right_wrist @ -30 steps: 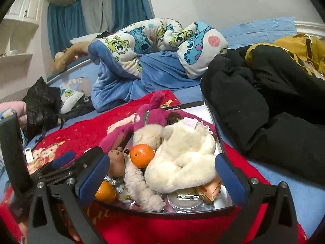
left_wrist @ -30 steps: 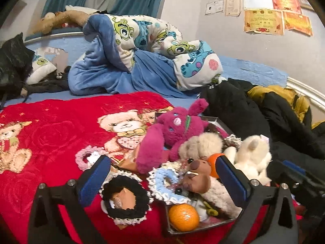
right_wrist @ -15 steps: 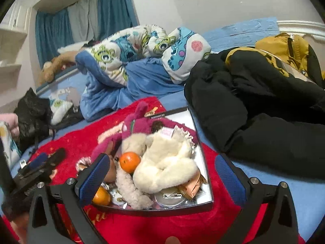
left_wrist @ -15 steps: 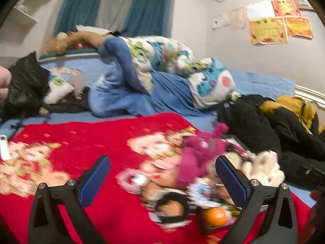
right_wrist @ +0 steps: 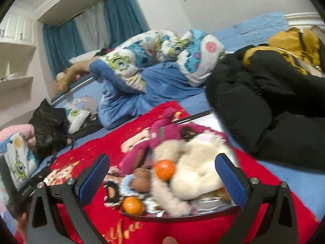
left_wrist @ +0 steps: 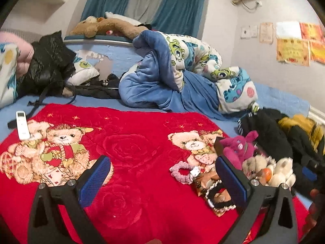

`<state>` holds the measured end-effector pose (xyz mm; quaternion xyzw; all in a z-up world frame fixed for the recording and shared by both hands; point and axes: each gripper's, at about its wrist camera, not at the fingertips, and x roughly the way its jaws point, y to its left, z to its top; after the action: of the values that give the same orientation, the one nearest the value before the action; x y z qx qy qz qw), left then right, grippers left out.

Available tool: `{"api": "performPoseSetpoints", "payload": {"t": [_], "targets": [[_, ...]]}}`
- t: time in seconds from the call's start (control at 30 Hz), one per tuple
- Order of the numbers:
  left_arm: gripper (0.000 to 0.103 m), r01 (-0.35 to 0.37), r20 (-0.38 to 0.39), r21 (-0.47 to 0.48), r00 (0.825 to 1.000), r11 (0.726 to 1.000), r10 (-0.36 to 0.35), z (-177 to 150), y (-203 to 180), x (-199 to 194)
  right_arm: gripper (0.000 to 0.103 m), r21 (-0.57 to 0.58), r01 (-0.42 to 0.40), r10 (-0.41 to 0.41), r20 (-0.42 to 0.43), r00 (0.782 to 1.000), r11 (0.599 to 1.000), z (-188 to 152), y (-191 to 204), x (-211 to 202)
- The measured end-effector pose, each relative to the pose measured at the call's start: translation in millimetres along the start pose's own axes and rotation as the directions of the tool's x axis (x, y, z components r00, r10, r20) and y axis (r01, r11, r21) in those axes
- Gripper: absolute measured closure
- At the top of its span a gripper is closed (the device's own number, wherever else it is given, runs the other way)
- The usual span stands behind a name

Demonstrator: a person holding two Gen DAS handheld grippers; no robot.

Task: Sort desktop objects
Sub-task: 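Move both tools back from the box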

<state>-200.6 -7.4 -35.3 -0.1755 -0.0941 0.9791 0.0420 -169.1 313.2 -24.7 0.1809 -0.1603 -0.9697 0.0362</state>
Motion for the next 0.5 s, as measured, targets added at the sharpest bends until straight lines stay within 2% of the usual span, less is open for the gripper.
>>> {"api": "performPoseSetpoints", "payload": {"t": [0.33,0.43,0.5], "targets": [[0.0,0.028,-0.011,0.163,1.0,0.986,-0.026,-26.0,-42.8,2.2,0.0,-0.085,-0.068,0.063,-0.067,0.996,0.994,-24.7,66.8,33.8],[0.0,-0.011,-0.011,0.238,1.0,0.971,0.014,-36.5,-56.4,7.4,0.0,-0.113,-0.041,0.035,-0.056,0.998,0.993,-32.2,74.5,36.0],[0.0,0.008,-0.025,0.249,1.0,0.968,-0.002,-42.6,-62.1,10.5,0.0,-0.145,0.008,-0.014,-0.038,0.999,0.989,-38.2,75.6,35.9]]}}
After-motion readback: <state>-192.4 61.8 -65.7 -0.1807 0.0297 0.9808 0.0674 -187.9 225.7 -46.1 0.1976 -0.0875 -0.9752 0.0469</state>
